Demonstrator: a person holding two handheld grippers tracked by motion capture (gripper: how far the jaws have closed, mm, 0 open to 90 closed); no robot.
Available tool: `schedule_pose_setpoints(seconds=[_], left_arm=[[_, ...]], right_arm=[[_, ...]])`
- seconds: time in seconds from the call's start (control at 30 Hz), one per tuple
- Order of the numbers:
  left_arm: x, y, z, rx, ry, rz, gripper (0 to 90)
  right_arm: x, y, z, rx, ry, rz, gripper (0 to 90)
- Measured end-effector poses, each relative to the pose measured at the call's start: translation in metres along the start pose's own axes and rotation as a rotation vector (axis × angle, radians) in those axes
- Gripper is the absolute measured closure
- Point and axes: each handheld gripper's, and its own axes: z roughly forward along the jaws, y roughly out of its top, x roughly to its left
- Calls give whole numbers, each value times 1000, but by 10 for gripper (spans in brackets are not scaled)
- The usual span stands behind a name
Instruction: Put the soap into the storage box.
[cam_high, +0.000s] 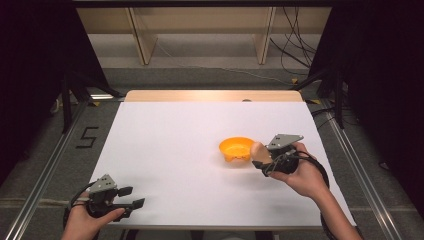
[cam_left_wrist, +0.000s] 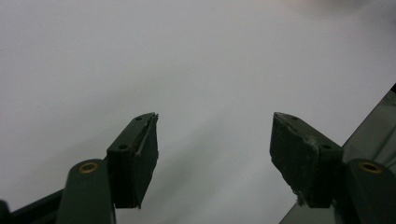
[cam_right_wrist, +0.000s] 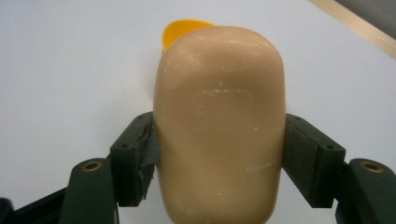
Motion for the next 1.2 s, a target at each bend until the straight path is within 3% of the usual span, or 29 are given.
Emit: schedule_pose_setpoints(seconds=[0.2,0.23,0.33,0.6,1.2], left_arm=[[0,0,0,2,3,7,322],[0,0,1,-7,-12,-3,322],[0,0,0,1,4,8,322],[1,0,0,-3,-11,11,322],[1,0,0,-4,-12,10,322]], right_arm=[[0,2,1,-12,-14,0,335],[0,2,2,-14,-16,2,335],[1,3,3,-13,-11,10,335],[-1,11,7,-36,-22,-10,335],[-5,19,11,-8,-22,-11,335]])
